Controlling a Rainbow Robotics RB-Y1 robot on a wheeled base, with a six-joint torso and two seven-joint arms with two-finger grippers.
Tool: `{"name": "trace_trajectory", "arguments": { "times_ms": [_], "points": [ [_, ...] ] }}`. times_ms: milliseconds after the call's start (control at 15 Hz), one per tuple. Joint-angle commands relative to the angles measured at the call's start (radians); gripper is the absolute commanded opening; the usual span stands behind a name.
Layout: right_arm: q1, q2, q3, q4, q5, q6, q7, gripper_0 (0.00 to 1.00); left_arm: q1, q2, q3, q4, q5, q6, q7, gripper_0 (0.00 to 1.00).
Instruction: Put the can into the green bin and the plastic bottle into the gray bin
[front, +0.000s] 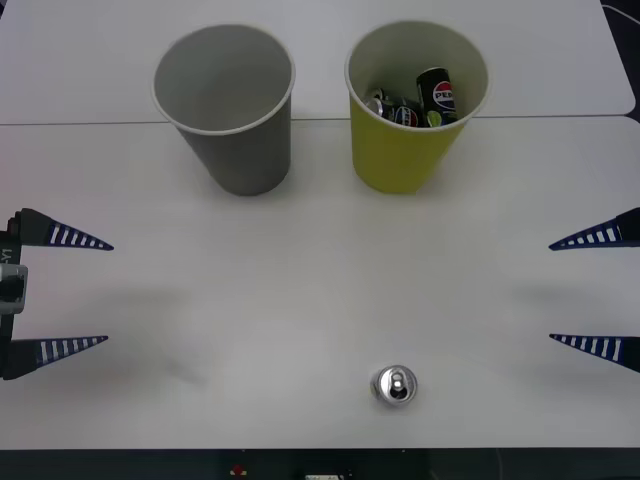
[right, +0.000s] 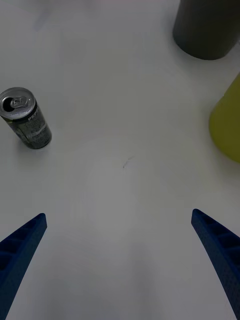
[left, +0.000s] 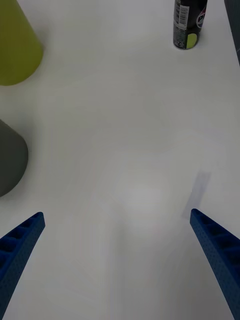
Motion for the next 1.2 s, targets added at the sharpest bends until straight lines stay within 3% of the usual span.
{"name": "trace_trajectory", "arguments": {
  "times_ms": [67, 533, 800, 1200],
  "points": [
    [0.000, 0.000, 0.000, 0.000, 0.000, 0.000, 0.000, 1.00, 0.000, 0.000, 0.000, 0.000, 0.000, 0.000, 0.000, 1.00],
    [0.002, 0.007, -0.016, 0.057, 0.001, -0.062, 0.032, 1.00, 0.000, 0.000, 0.000, 0.000, 0.000, 0.000, 0.000, 1.00],
    [0.002, 0.005, 0.038, 0.096, -0.039, -0.077, 0.078, 1.00, 0.000, 0.000, 0.000, 0.000, 0.000, 0.000, 0.000, 1.00],
    [0.001, 0.068, 0.105, 0.171, -0.103, -0.073, 0.274, 1.00, 0.000, 0.000, 0.000, 0.000, 0.000, 0.000, 0.000, 1.00]
  ]
}}
